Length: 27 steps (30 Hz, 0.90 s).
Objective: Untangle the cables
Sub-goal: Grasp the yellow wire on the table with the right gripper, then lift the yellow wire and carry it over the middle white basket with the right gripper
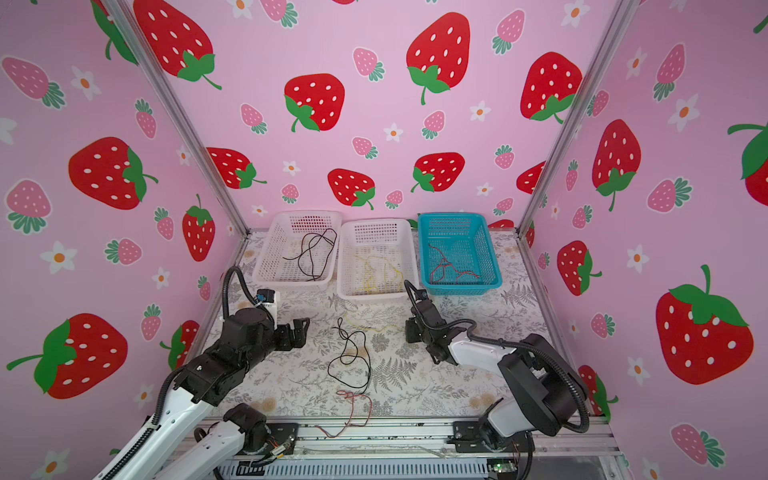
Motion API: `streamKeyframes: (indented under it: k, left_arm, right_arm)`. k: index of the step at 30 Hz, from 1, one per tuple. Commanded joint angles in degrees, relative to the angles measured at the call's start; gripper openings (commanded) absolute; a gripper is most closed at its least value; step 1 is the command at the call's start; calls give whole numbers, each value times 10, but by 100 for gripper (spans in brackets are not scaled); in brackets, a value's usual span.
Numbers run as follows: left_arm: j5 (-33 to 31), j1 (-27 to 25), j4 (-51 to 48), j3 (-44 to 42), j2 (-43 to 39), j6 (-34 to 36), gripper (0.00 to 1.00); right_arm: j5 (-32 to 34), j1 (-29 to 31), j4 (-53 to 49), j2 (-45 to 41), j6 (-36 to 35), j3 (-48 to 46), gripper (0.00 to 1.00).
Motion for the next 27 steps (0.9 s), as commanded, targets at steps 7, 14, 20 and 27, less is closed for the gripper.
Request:
streamKeyframes:
  k: [7,14,20,27]
  left_arm:
    - [-2,-1,-6,0,2,4,99]
    - [-3,-1,-6,1,5,4,99]
    - [-3,-1,-7,2,9,5,99]
    - [-6,-1,-9,4,13,4,99]
  right_arm:
    - [-46,-3,10,-18,-17,-13,12]
    - [-80,2,-19,-63,-25,-23,2]
    - [-83,4,-55,-107,-42,-23,0]
    - [-105,5,-85,-171,-57,-11,0]
